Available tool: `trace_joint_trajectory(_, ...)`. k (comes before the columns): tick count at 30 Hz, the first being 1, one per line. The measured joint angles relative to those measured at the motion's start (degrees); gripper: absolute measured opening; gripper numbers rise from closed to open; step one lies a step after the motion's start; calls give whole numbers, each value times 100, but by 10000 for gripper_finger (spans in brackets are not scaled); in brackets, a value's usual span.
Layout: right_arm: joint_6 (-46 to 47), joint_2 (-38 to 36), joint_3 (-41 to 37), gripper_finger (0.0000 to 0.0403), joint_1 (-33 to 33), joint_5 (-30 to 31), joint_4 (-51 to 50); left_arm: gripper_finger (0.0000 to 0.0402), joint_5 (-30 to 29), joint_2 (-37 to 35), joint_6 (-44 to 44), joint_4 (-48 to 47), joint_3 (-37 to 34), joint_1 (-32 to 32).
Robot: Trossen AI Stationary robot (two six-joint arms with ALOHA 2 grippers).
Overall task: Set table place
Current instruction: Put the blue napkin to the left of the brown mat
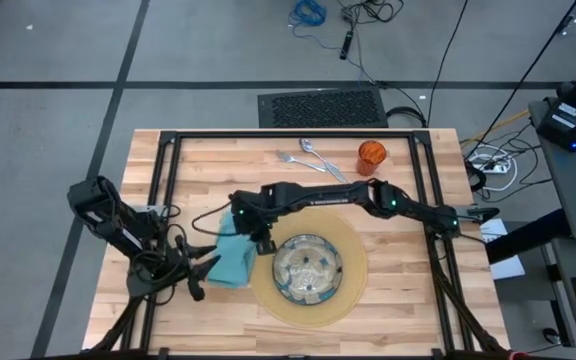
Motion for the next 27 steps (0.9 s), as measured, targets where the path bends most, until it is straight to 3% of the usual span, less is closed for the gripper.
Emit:
trace_joint_trajectory(3,128,57,-9,93,-128,-316,198,120,288,-4,-443,-82,-266,147)
trace_joint_trajectory(5,198,31,3,93,-154,-382,503,108,845,-6,-1317,-636,-426,339)
trace_joint_trajectory(7,259,26,4,93,-154,-414,703,101,1863,-7,-2820,-1863,-484,719)
trace_joint_trajectory(9,321,31,3,93,-149,-429,803,97,3361,-4,-4524,-3793,-293,1210)
trace_joint_trajectory(10,320,31,1,93,-149,-427,806,96,3952,3,-5004,-4801,-58,1394)
trace_joint_trajectory(11,309,29,1,93,-153,-427,822,96,4110,1,-5212,-5508,231,1497)
trace_joint_trajectory(17,302,33,-141,93,-160,-408,879,96,5216,-175,-4883,-7980,1361,1882)
trace_joint_trajectory(20,307,31,-194,93,-160,-449,936,96,5349,-324,-4741,-8335,1477,1879)
trace_joint_trajectory(25,532,29,-499,93,-7,-1247,1546,96,5516,-687,-4761,-8737,1473,1874)
trace_joint_trajectory(27,560,28,-704,93,124,-1296,1795,96,5427,-818,-4747,-8773,1469,1867)
